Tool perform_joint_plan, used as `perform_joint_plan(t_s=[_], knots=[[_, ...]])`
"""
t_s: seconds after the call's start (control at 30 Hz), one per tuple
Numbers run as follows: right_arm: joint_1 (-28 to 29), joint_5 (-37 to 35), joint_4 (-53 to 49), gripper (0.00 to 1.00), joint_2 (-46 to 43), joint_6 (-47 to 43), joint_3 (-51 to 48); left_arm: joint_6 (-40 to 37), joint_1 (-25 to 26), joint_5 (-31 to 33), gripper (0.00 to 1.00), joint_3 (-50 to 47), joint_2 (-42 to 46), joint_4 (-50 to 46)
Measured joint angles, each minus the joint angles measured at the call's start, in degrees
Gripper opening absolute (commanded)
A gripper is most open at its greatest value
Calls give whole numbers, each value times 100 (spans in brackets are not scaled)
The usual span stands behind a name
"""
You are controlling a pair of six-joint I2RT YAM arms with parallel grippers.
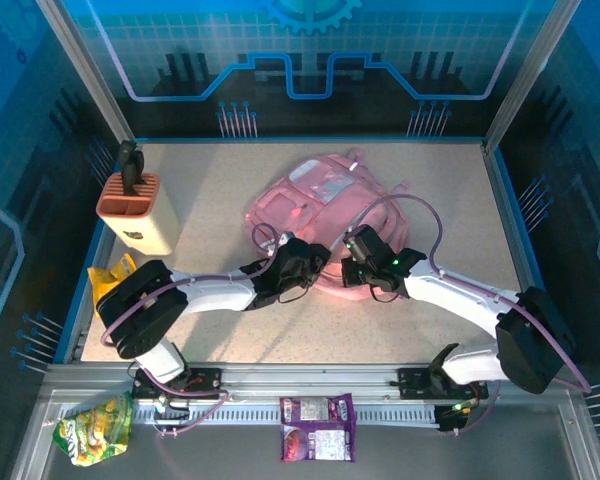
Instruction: Pack books, pencil case, and school supplies into a backpack
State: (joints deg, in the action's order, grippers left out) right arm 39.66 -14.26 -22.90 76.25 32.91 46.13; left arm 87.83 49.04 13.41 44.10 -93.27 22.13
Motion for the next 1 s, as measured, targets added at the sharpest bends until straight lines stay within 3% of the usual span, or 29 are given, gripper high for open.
perform_joint_plan(t_s=[0.1, 0.4, 0.63, 0.87, 1.0], knots=[[-111, 0, -66, 0, -70, -28, 9, -186, -22, -22, 0, 0, 107, -96], [-828, 313, -2, 0, -214, -138, 177, -1097, -426, -450, 0, 0, 789, -761], [-1239, 299, 31, 0, 153, -448, 638, -2114, -1207, -1189, 0, -9, 1207, -1521], [-1143, 417, 125, 0, 160, -627, 575, -3410, -1989, -1814, 0, 474, 1211, -2559], [-603, 400, 232, 0, -74, -581, 214, -3880, -2511, -2168, 0, 669, 1134, -2916]])
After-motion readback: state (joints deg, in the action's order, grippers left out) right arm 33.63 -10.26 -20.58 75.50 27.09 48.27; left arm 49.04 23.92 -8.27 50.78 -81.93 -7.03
